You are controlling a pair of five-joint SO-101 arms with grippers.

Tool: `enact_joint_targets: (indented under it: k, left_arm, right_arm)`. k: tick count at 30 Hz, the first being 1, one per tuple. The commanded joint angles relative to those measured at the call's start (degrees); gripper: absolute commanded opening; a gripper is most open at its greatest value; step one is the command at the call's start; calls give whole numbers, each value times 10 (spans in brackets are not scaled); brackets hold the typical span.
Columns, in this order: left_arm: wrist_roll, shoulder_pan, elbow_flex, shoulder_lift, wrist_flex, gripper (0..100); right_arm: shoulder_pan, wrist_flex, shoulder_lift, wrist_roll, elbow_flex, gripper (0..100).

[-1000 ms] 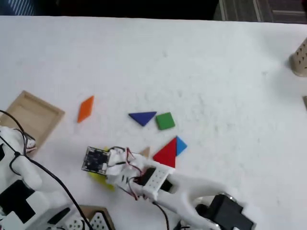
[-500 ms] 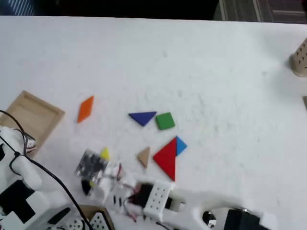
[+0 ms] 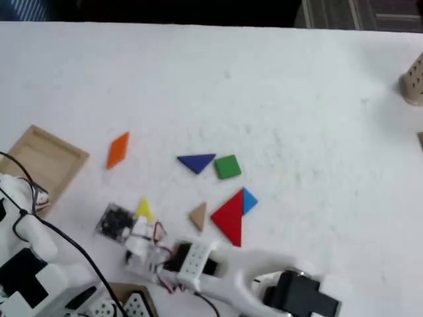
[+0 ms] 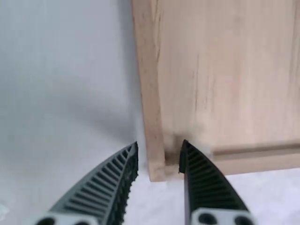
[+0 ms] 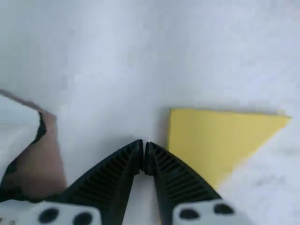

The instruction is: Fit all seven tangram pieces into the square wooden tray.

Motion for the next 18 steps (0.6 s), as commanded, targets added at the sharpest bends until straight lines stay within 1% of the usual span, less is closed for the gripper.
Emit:
enact_joint_targets:
  k: [1,13,18]
  left_arm:
    - [-5,12,-23,0,-12,158]
    - [-5,12,-23,0,-11,158]
    - [-5,12,-23,0,-11,158]
  right_arm:
    - [50,5,-7,-6,-28,18]
    - [201,1,-15,-6,-33,18]
    - [203,24,-80,-11,-34,18]
